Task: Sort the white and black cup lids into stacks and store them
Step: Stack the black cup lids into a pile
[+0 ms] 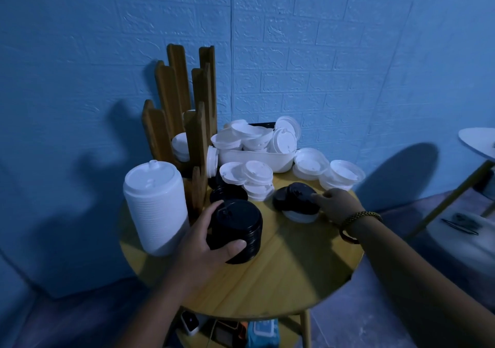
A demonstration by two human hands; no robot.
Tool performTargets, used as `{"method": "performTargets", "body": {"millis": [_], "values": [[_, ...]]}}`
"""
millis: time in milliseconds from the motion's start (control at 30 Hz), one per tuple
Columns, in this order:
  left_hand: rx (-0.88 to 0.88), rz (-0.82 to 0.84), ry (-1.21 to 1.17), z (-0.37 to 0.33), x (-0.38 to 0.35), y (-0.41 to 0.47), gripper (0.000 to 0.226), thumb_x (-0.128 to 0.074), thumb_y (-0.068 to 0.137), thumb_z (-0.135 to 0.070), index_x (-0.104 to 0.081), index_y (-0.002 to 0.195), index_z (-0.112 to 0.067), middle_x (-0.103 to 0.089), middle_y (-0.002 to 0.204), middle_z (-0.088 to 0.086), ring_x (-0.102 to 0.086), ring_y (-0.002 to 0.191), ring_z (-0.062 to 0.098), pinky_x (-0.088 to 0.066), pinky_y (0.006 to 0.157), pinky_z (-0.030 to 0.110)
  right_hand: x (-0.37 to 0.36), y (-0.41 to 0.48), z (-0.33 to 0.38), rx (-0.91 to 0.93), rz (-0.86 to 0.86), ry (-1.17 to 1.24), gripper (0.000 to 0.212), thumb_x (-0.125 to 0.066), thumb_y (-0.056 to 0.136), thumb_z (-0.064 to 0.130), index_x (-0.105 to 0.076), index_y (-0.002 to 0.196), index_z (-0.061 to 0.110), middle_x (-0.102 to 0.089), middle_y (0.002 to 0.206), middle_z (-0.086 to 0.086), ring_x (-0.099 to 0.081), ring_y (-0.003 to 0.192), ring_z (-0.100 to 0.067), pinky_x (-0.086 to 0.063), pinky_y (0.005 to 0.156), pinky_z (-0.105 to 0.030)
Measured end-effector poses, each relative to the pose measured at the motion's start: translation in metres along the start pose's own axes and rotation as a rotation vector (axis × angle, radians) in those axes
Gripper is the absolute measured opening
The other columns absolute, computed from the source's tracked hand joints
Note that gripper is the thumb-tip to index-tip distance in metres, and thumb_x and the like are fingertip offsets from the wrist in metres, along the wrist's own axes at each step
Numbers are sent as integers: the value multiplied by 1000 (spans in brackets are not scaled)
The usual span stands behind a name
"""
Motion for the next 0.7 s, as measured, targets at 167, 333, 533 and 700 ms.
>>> {"method": "performTargets", "body": {"millis": [167,333,533,700], "values": [[-8,-3,9,-1,0,-1,92,-79,60,-79,-32,139,-69,-50,137,-34,-45,132,-3,-44,111,44,-4,0,17,158,-91,-164,63,-62,89,56,-55,131,10,-57,128,-12,-56,112,-27,-48,87,-35],[-15,2,18,0,2,-1,93,-78,59,-79,-32,139,-67,-49,133,-40,-43,127,-15,-42,105,31,-29,1,31,293,100,-86,82,-78,80,49,-40,144,15,-51,139,-8,-50,124,-24,-44,103,-37],[-9,20,14,-2,-2,-2,91,-80,60,-77,-33,138,-68,-47,131,-44,-41,125,-19,-40,96,17,-5,-14,42,411,-162,45,84,-79,75,54,-45,143,17,-54,134,-6,-51,119,-20,-47,101,-38],[6,44,72,-5,-5,-1,86,-76,60,-77,-29,133,-71,-45,134,-37,-43,127,-8,-43,99,26,-12,-84,103,649,76,221,93,-70,68,74,-42,145,31,-46,134,15,-48,120,-3,-44,102,-26]]}}
Point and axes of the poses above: each hand's wrist, its own y-axis towards the middle knuckle, its own x-axis out of the back of the hand, z = x × y, the point moved 8 cm from there along y, towards the middle knuckle
